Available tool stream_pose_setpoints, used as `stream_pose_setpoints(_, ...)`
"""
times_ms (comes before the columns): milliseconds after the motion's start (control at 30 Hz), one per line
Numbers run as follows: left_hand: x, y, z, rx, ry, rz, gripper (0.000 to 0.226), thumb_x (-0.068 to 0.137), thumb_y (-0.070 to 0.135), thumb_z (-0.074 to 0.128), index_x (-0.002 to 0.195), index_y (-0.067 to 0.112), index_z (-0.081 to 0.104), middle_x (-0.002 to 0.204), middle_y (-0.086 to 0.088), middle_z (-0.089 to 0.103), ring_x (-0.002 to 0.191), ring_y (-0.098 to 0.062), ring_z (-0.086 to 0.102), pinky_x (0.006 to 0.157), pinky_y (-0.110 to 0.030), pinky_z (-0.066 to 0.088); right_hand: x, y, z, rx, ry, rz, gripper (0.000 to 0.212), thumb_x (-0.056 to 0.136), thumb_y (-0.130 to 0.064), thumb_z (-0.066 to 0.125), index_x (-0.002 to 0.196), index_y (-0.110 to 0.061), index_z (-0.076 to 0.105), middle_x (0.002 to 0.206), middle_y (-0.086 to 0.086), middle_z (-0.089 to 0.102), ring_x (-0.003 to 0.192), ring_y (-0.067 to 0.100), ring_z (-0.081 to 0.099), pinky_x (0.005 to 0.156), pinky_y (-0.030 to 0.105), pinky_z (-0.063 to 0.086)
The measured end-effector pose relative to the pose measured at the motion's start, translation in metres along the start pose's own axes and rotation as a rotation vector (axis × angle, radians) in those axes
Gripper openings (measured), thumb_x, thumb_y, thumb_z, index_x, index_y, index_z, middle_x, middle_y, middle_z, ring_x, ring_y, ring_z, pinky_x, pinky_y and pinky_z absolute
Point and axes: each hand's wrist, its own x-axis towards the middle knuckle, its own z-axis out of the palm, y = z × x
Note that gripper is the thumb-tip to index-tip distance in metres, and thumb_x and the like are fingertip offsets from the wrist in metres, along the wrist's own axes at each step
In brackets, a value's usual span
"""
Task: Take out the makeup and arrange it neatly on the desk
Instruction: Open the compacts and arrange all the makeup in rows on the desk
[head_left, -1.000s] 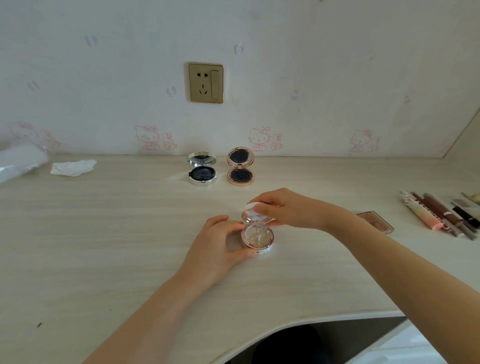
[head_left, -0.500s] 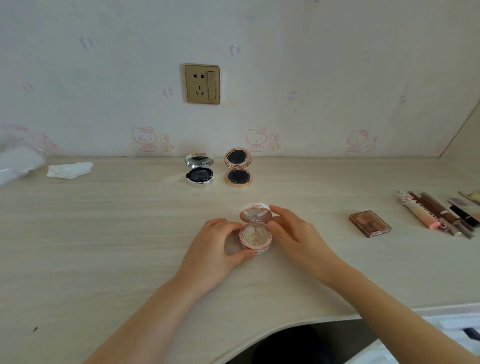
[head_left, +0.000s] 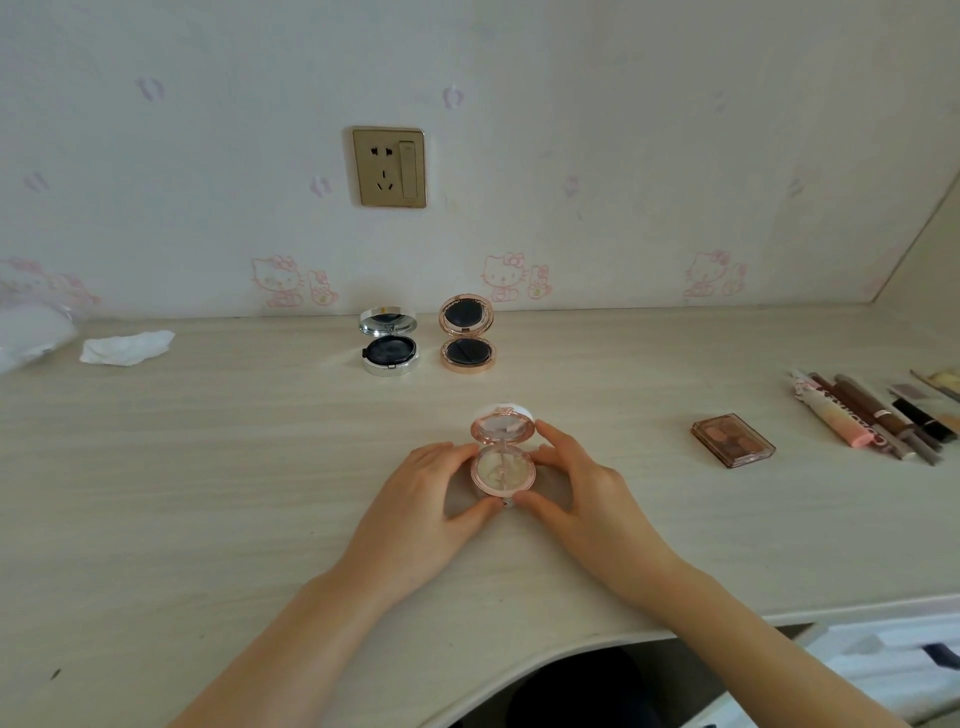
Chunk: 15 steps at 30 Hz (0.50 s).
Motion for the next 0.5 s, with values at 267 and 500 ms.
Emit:
stream_pose_setpoints(267,0.006,0.01,0.002,-0.061,0.021,-0.001,0.044,0.082,0.039,0.07,0.123,0.031,0.059,0.116,0.015,0.062,0.109,-0.001,0.053,0.09,-0.01,0.038,0.004,0.003,-0.009,0.039,-0.015,-0.017,0.065,0.084,-0.026,0.071,0.14,-0.028,0.039,0.115,-0.015,0.065,0.105,-0.005,0.058,0.09,0.008,0.042)
stream_pose_setpoints(500,0.038,0.013,0.015,-0.026,-0.03,-0.007,0.051,0.083,0.043,0.067,0.131,0.034,0.052,0.119,0.007,0.062,0.114,-0.006,0.05,0.093,-0.021,0.04,0.024,0.019,-0.021,0.047,0.014,0.022,0.063,0.083,-0.025,0.072,0.138,-0.03,0.041,0.099,-0.031,0.06,0.089,-0.026,0.052,0.078,-0.004,0.035)
